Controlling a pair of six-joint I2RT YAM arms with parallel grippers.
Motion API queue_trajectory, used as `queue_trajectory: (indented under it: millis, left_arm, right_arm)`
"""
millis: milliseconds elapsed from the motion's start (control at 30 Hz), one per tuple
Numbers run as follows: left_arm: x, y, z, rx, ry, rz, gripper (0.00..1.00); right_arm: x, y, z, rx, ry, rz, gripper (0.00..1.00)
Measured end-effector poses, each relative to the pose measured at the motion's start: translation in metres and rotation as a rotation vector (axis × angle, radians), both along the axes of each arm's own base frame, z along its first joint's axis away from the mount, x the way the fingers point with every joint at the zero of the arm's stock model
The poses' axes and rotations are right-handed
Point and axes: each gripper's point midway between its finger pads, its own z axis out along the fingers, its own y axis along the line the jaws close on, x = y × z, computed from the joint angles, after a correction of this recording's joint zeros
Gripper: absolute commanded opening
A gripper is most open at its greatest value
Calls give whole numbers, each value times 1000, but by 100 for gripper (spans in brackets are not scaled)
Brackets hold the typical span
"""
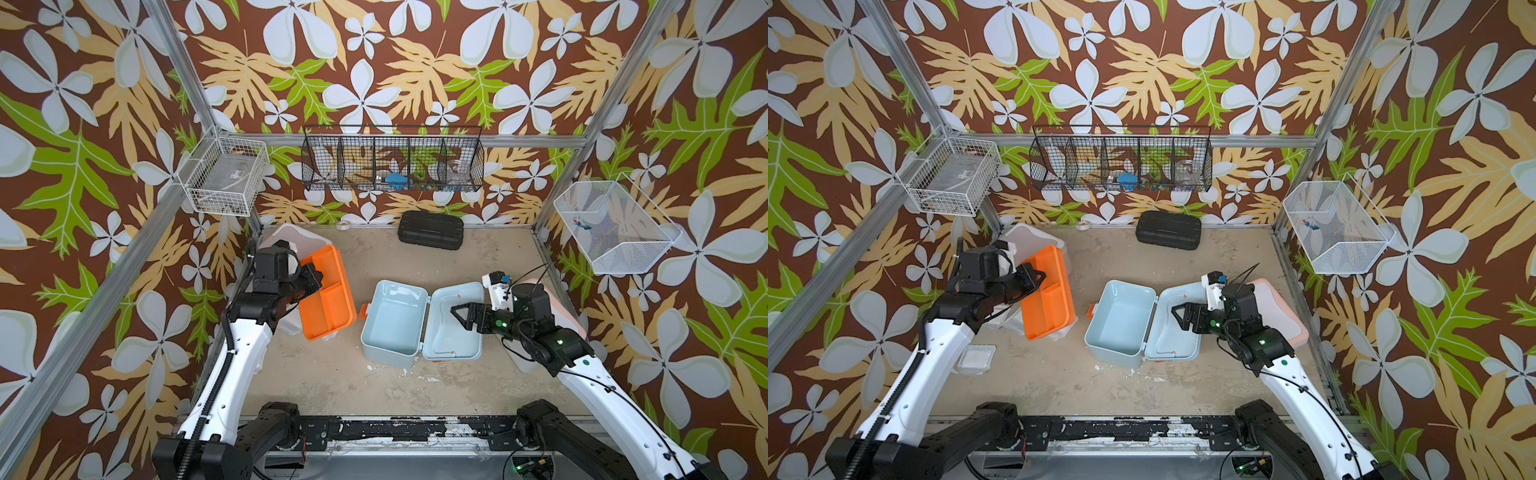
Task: Open first aid kits and take out gauze
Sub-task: Place the compartment layer in the first aid kit.
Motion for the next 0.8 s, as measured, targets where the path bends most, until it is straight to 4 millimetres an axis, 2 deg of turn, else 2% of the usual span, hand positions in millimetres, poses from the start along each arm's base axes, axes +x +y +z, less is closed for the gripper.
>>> queue_trajectory:
  millis: [133,233,467,800]
  left_arm:
    - [-4,20,-28,-93,37,51,0]
    - [-6,19,-42,-141,72,50,0]
    - [0,13,-20,-176,5,6,0]
    - [-3,7,-8,-199,-20,-18,0]
  right_arm:
    - [0,-2,-4,-11,6,-11,88]
    - [-1,-3,-7,-17,14,-15,88]
    - [-1,-4,-5,-17,5,-15,88]
    - [-1,-3,-5,-15,5,-13,88]
